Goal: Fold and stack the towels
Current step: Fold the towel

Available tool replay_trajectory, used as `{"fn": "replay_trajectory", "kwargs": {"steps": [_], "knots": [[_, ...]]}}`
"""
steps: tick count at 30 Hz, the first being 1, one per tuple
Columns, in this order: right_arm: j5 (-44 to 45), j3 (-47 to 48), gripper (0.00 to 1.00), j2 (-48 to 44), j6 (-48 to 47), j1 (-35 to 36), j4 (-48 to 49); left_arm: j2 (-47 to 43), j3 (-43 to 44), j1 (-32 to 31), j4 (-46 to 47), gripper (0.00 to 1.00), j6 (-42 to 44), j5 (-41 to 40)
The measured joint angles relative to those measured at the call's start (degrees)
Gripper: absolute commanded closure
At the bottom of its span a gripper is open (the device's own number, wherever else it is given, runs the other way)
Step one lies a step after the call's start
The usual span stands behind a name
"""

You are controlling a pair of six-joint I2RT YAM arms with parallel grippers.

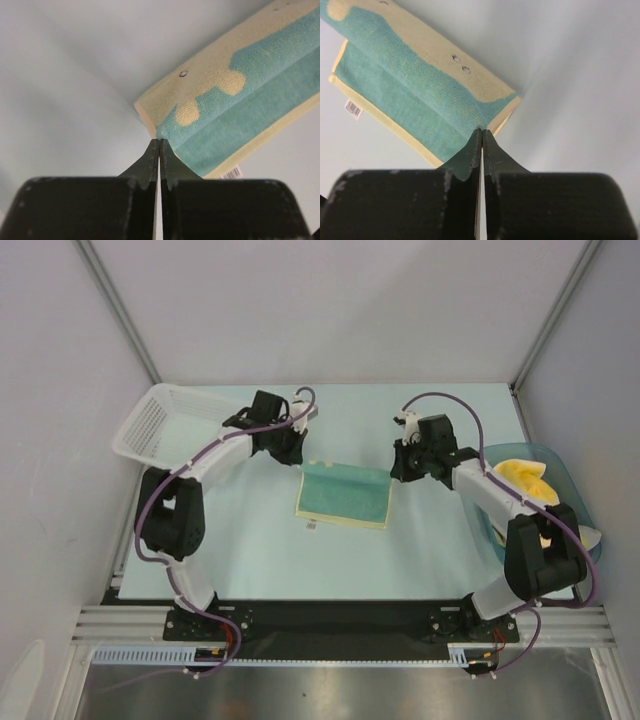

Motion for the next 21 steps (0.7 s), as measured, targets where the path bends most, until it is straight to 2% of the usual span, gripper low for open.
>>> {"fn": "replay_trajectory", "kwargs": {"steps": [6,21], "knots": [[1.64,-4.07,1.00,-2.45,2.34,2.25,-0.26,-5.35,-8.57,-0.59,1.70,1.00,-2.12,0.04],[5.05,-10.58,1.00,-5.09,8.76,6.62,-1.25,-10.78,-18.47,-2.84,1.46,1.00,-5.60,0.13]]}}
